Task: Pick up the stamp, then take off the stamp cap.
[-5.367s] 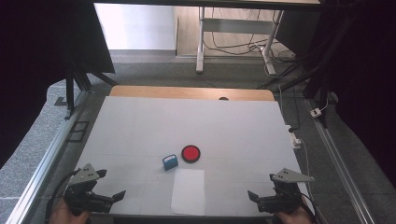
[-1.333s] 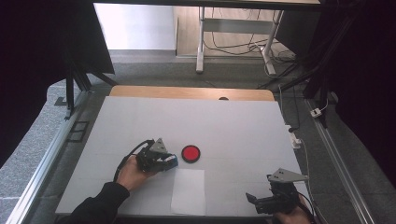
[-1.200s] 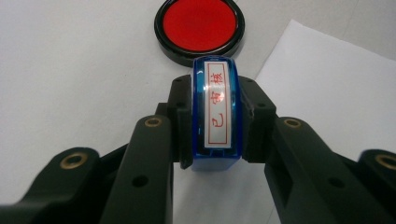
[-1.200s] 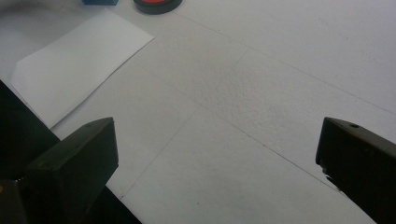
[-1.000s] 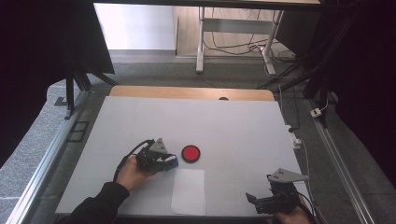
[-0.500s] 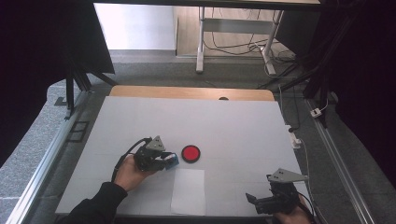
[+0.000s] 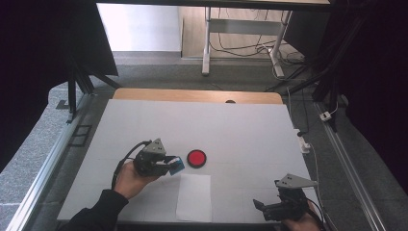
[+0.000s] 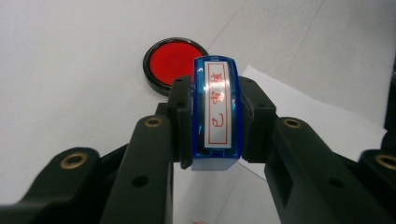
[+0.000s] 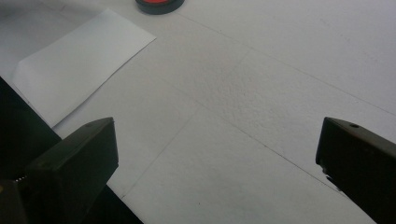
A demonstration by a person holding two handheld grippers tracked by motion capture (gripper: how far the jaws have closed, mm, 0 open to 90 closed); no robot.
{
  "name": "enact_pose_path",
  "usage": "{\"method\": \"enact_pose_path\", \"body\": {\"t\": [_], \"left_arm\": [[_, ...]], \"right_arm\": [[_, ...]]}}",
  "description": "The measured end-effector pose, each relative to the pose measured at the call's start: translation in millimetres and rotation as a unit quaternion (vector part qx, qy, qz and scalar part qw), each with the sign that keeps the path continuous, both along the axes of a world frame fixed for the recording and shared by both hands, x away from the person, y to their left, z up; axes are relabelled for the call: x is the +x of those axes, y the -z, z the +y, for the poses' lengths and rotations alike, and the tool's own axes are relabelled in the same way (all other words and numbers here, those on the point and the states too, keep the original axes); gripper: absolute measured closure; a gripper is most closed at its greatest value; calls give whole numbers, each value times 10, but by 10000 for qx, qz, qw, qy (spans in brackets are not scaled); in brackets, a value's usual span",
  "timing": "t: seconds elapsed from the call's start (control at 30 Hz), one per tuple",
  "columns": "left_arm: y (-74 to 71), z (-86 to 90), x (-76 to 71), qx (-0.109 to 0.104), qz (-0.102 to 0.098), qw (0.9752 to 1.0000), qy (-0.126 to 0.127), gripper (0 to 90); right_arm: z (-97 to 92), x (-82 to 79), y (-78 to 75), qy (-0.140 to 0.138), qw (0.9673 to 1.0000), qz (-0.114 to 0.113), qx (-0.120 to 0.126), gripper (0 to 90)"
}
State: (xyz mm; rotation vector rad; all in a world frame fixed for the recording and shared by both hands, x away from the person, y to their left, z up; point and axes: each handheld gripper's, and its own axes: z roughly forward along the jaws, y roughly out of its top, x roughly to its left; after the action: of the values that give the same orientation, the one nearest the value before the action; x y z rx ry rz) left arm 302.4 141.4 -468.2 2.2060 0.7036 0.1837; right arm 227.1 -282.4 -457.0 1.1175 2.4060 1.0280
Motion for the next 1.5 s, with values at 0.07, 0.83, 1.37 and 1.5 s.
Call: {"method": "enact_pose_path", "body": {"t": [0.07,0.83,1.37,1.5], "left_arm": [[-29,7,-23,-45,-23,10000,4,695],[-202,-33,-294,-662,-37,9972,342,695],[-278,11,-466,-939,-97,9947,420,695],[-271,15,-490,-936,-117,9947,405,695]], "right_arm": [[1,-1,0,-10,10000,-2,8,0],[3,3,0,-48,10000,3,32,0],[-5,3,-8,-35,10000,7,60,5],[-2,1,-18,-62,9999,-19,107,0]]}}
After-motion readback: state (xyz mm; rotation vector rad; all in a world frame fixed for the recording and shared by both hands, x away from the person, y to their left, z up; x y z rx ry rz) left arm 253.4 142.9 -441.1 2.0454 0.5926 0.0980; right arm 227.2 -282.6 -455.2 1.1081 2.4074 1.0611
